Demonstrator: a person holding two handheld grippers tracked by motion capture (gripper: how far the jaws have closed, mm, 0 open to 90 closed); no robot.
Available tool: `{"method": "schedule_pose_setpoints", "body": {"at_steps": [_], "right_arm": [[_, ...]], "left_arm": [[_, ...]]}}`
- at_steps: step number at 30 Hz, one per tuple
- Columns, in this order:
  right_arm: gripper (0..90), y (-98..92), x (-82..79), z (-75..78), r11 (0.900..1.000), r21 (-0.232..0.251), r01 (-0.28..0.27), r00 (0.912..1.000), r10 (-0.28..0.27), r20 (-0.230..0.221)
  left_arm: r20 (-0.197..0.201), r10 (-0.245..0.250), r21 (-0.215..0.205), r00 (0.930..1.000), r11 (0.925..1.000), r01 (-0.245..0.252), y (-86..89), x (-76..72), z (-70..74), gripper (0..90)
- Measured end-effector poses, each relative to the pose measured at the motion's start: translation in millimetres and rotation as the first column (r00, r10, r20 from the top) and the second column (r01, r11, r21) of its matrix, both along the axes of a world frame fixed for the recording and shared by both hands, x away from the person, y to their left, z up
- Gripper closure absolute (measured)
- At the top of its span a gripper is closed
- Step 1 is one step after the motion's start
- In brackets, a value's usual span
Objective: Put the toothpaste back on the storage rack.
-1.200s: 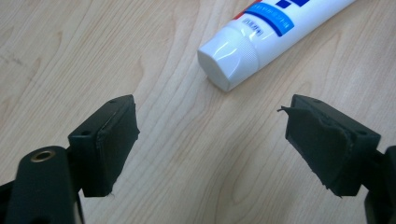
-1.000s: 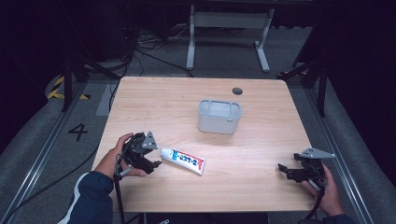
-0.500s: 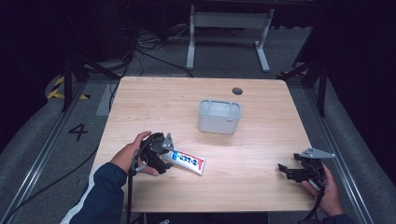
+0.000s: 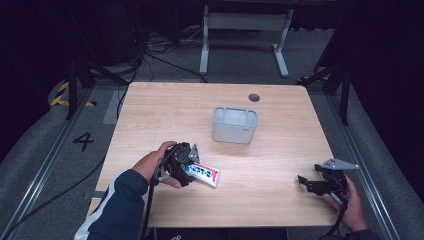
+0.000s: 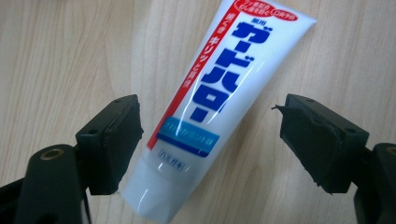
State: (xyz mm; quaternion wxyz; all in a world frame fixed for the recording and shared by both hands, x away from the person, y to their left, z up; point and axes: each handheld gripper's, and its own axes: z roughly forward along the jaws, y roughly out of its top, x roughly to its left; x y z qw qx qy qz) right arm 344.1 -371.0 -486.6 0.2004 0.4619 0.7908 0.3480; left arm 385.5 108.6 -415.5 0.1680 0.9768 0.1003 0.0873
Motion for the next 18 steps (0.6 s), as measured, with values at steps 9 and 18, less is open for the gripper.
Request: {"method": "schedule_pose_setpoints", "body": {"at_steps": [9,18], "right_arm": [[15.1,0.0,-0.1,0.0,1.000,0.000,0.001,1.0000,-0.001,0.000],[15.0,0.3,0.1,0.0,1.000,0.003,0.003,1.0000,-0.003,-0.002]], "left_arm": [[-0.007,-0.030,0.035,0.9995,0.9989,0.030,-13.2,3.4,-6.4,26.0],[-0.046,-0.056,0.053,0.9973,0.9968,0.059,-25.7,6.7,-17.7,26.2]]}}
